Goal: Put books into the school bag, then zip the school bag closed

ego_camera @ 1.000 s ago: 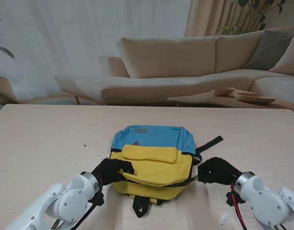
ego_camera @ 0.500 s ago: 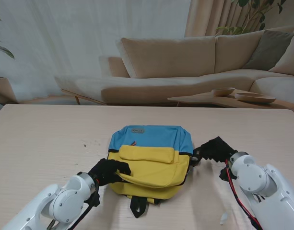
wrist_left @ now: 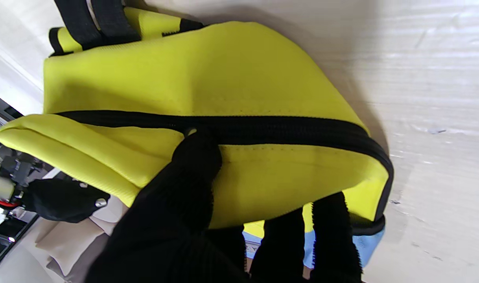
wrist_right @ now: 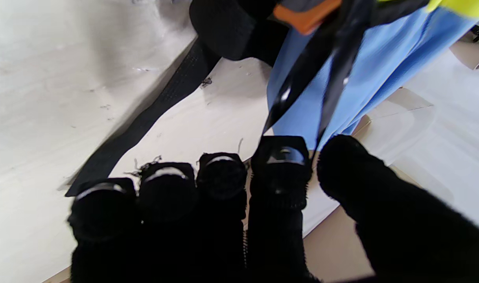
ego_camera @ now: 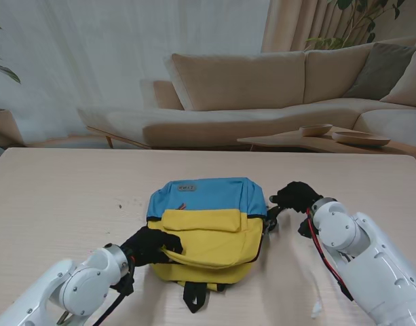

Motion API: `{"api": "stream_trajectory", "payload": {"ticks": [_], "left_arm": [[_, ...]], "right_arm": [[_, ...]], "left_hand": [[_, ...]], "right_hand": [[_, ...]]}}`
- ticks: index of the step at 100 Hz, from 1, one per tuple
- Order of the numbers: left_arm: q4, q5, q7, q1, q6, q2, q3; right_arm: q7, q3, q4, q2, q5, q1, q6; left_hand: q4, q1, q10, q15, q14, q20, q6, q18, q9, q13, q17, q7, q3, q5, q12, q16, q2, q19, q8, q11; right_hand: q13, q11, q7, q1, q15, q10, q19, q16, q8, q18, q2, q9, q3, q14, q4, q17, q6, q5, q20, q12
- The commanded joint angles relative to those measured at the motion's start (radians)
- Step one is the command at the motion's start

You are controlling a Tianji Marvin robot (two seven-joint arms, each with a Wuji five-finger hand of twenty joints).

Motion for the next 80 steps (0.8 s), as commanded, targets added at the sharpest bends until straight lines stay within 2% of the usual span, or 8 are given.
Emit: {"api": "stream_trajectory", "payload": {"ticks": [1,20,50,60,68,73,77,80], "left_arm": [[-0.003,0.001,-0.035,0.011,0.002,0.009,-0.003],[0.002,0.002,-0.060,0.003,-0.026,0.014,-0.008],[0.005,-0.005,-0.078,-0.011,-0.038,0.018,-0.004],[0.005,-0.011,-0.076,-0.011,-0.032,0.017,-0.002],[-0.002,-0.020,-0.074,-0.003,-0.022,0.016,-0.007],[-0.008,-0.021,-0.080,0.003,-0.021,0.017,-0.015],[-0.012,-0.023,-0.083,0.008,-0.023,0.017,-0.020],[-0.015,-0.026,-0.086,0.010,-0.023,0.017,-0.023]], "right_arm": [[0.010,-0.007,0.008,-0.013,0.002,0.017,0.011],[-0.024,-0.050,0.062,-0.027,0.027,0.068,0.033],[-0.045,-0.084,0.074,-0.034,0.038,0.088,0.030],[-0.046,-0.097,0.077,-0.034,0.027,0.096,0.036],[-0.044,-0.098,0.074,-0.032,0.017,0.095,0.036],[-0.030,-0.097,0.071,-0.028,0.009,0.095,0.036],[-0.021,-0.096,0.071,-0.025,0.000,0.096,0.033],[-0.016,-0.094,0.069,-0.022,-0.007,0.095,0.031]], "left_hand": [[-0.003,0.087,0.005,-0.008,0.009,-0.015,-0.021,0.025,0.059,-0.015,-0.023,0.215,0.051,0.121,0.019,0.009,0.072,0.015,0.145,0.038],[-0.006,0.087,-0.004,-0.015,0.002,-0.017,-0.032,0.015,0.056,-0.022,-0.028,0.226,0.062,0.127,0.022,0.007,0.072,0.003,0.173,0.031],[-0.008,0.087,-0.007,-0.020,-0.001,-0.016,-0.036,0.013,0.054,-0.025,-0.031,0.211,0.055,0.119,0.020,0.007,0.076,-0.003,0.181,0.018],[-0.007,0.087,-0.005,-0.030,0.000,-0.015,-0.032,0.012,0.044,-0.029,-0.032,0.174,0.045,0.099,0.007,0.003,0.080,-0.008,0.155,-0.008],[0.009,0.069,-0.006,-0.071,-0.008,-0.019,-0.044,0.011,0.013,-0.043,-0.037,0.093,0.000,-0.007,-0.037,-0.026,0.060,-0.032,0.007,-0.102],[0.010,-0.021,-0.009,-0.104,-0.015,-0.022,-0.046,0.006,-0.080,-0.065,-0.048,0.043,0.050,-0.087,-0.135,-0.047,0.035,-0.063,-0.123,-0.059],[0.009,-0.105,-0.013,-0.137,-0.023,-0.028,-0.010,0.002,-0.176,-0.088,-0.062,-0.024,0.098,-0.148,-0.271,-0.065,0.004,-0.097,-0.231,0.012],[0.010,-0.183,-0.020,-0.161,-0.031,-0.029,0.021,-0.004,-0.229,-0.105,-0.070,-0.076,0.147,-0.188,-0.422,-0.075,-0.004,-0.121,-0.286,0.038]], "right_hand": [[-0.018,0.030,0.047,-0.043,0.034,-0.032,0.051,0.019,0.043,0.017,0.017,-0.023,-0.020,0.003,0.003,-0.006,0.005,-0.002,0.014,0.017],[-0.045,0.024,0.041,-0.047,0.013,-0.028,0.032,0.026,0.060,0.017,0.032,-0.054,-0.025,0.011,-0.012,-0.032,0.004,-0.029,0.020,0.020],[-0.068,0.006,0.015,-0.043,-0.009,-0.019,0.014,0.030,0.055,0.026,0.029,-0.076,-0.024,0.023,-0.017,-0.054,-0.001,-0.047,0.028,0.005],[-0.100,-0.034,-0.043,-0.044,-0.033,-0.007,-0.004,0.032,0.028,0.026,0.020,-0.107,-0.020,0.031,-0.014,-0.078,-0.027,-0.079,0.034,-0.029],[-0.143,-0.089,-0.164,-0.015,-0.079,0.015,-0.034,0.039,-0.116,0.031,-0.012,-0.154,-0.060,0.049,-0.085,-0.116,-0.087,-0.166,0.048,-0.095],[-0.175,-0.117,-0.251,0.007,-0.107,0.013,-0.051,0.042,-0.231,0.030,-0.030,-0.191,-0.105,0.048,-0.102,-0.138,-0.156,-0.254,0.053,-0.127],[-0.201,-0.138,-0.292,0.022,-0.129,0.011,-0.064,0.048,-0.387,0.025,-0.041,-0.224,-0.141,0.043,-0.100,-0.156,-0.203,-0.336,0.059,-0.158],[-0.221,-0.153,-0.319,0.025,-0.146,0.006,-0.071,0.049,-0.495,0.019,-0.045,-0.247,-0.160,0.035,-0.095,-0.168,-0.224,-0.403,0.060,-0.174]]}}
